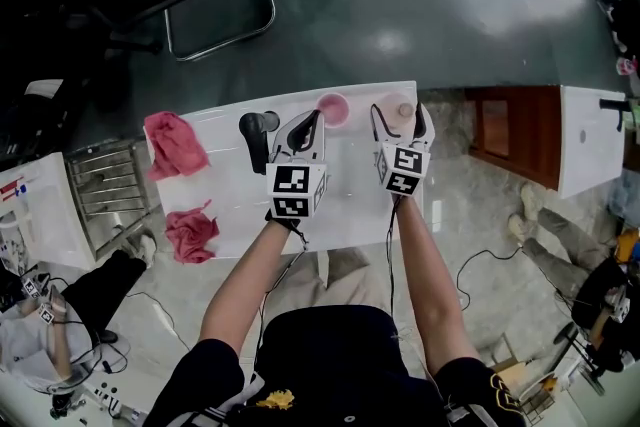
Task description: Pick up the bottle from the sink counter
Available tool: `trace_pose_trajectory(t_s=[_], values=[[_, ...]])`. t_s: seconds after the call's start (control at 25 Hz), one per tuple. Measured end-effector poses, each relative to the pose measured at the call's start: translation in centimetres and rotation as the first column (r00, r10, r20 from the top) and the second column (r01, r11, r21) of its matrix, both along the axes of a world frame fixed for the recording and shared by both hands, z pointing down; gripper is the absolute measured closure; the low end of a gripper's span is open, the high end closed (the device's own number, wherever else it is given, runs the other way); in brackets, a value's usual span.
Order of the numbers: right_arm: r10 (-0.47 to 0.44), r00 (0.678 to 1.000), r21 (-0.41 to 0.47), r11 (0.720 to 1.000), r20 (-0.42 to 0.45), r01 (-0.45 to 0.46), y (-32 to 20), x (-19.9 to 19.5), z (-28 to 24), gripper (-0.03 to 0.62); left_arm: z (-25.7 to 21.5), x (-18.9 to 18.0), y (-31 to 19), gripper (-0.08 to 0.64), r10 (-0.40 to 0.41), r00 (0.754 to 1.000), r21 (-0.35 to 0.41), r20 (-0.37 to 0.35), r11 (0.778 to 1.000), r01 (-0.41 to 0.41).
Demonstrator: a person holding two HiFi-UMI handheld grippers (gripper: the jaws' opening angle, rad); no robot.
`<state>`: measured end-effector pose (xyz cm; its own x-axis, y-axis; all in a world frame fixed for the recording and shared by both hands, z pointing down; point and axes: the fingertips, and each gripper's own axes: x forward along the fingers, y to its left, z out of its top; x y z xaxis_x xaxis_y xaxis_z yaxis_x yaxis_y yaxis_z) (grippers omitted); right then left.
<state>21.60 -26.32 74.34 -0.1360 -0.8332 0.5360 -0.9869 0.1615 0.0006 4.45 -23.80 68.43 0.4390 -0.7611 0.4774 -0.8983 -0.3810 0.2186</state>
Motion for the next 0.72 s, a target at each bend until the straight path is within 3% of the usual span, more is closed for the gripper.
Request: trace_pose_trajectory(t_s=[0.48, 0.72], values=[[-0.025, 0.999, -0.013, 1.0, -0.032, 0.024, -2.7, -0.3, 2.6, 0.158, 0.7, -0.1, -0.7, 0.541, -0.008, 1.0, -0.013, 0.0, 1.0, 0.008], [0.005, 0.997, -0.051, 0.999, -0.072, -0.009, -3.0, 0.1, 3.2, 0.158, 0.8, 0.3, -1.0, 0.541, -0.015, 1.0, -0.021, -0.009, 1.0, 0.015]])
